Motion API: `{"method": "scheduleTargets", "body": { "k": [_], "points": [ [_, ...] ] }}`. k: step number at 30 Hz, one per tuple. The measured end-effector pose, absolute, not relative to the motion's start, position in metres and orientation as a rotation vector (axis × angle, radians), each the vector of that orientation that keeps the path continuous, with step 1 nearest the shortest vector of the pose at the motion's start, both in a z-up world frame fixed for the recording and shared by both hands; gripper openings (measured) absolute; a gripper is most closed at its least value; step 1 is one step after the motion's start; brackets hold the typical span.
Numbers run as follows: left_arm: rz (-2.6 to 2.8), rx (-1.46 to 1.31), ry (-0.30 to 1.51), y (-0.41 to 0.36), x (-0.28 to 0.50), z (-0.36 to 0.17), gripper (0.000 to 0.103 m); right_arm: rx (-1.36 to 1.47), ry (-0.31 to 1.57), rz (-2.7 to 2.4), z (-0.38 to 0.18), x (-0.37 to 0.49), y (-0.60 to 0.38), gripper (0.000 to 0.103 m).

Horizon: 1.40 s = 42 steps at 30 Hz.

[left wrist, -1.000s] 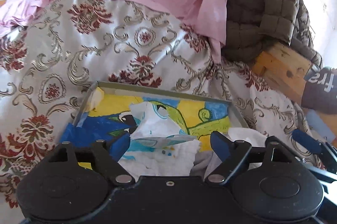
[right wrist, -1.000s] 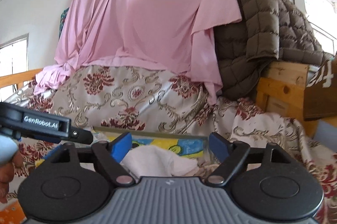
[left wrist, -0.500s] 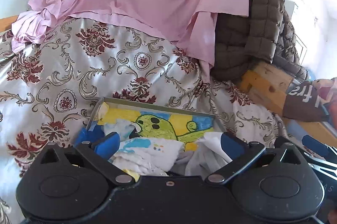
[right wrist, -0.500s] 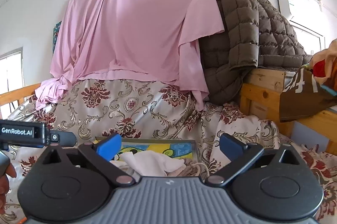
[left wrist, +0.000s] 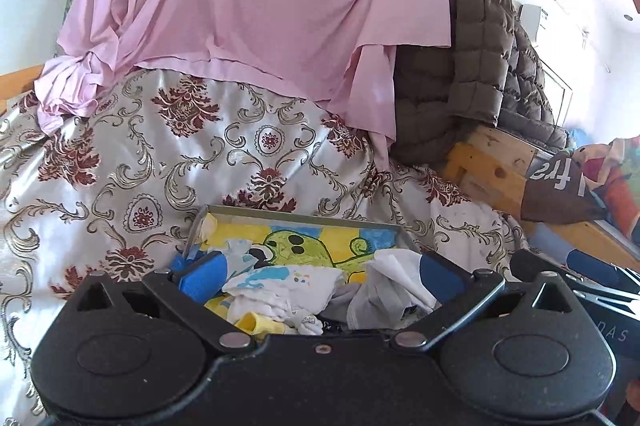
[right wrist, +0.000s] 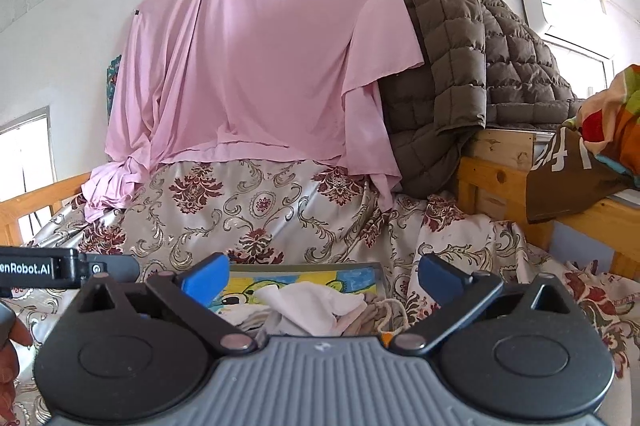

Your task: Organize soft objects

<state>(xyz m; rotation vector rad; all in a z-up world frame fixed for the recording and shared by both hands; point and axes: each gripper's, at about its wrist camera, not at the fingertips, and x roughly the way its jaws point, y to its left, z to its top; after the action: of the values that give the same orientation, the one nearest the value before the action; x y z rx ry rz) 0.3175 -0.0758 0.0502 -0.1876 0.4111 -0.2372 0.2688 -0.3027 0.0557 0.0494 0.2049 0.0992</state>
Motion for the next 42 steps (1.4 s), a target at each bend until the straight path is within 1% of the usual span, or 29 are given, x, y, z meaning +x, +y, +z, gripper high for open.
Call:
{"method": "scheduleTargets", "body": {
  "k": [9,30,35,42],
  "points": [
    [-0.222,-0.217,0.399,-0.071,0.280,0.051,0.102,0.065,0.231,0.060,0.057,0.245,-0.303,0.103],
    [-0.151,-0.147,0.291,-0.057,0.200,0.051,0.102,0.086,0.275,0.070,0.046,0.193,-0.282,0.103],
    [-0.139,-0.164,0.323,-0.048,0.190,0.047,0.102,0.084,0.300,0.080,0.038,0.183,-0.273,0.103],
    [-0.092,-0.209,0.396,-0.031,0.174,0.021,0.102,0.076,0.360,0.103,0.022,0.166,-0.260,0.103]
  ]
}}
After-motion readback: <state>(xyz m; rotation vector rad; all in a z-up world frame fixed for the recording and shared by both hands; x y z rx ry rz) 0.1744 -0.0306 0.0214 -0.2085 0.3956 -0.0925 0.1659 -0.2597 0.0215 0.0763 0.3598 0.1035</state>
